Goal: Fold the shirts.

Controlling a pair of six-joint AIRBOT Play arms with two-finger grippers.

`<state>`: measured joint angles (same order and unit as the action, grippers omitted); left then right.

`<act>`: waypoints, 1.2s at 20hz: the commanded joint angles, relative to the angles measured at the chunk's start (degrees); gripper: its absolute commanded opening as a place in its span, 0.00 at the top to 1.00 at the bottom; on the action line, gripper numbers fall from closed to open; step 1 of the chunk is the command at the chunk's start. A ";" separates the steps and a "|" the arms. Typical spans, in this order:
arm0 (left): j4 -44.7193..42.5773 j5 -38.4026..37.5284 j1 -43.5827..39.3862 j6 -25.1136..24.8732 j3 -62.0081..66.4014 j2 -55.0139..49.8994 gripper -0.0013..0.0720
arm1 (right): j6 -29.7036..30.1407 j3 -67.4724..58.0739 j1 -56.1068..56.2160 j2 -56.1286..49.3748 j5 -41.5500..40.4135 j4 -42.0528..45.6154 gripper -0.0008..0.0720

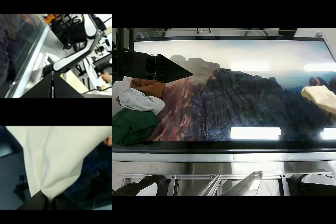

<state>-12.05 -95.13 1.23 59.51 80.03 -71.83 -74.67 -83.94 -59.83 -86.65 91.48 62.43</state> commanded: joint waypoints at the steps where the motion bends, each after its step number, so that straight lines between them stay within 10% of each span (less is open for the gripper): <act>1: -0.04 0.22 -0.02 -0.50 -0.02 -0.07 0.96 | 2.56 18.49 -7.93 6.34 -2.34 10.12 0.96; 10: 0.04 0.20 -0.04 -0.57 -0.02 -0.26 0.96 | -4.90 32.04 -19.12 8.22 -18.21 16.50 0.96; 22: -0.04 0.13 -0.02 -0.59 -0.02 -0.26 0.96 | -9.38 31.82 -20.90 9.90 -14.62 20.31 0.95; 23: -0.04 0.13 -0.02 -0.59 0.00 -0.26 0.96 | -9.49 31.82 -20.90 9.90 -13.55 20.28 0.87; 24: -0.04 0.13 -0.02 -0.59 -0.02 -0.26 0.96 | -9.94 31.80 -20.90 9.90 -12.13 20.28 0.46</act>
<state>-12.10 -94.70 1.23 58.92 80.03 -72.05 -83.18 -52.14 -80.68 -77.01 76.79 82.06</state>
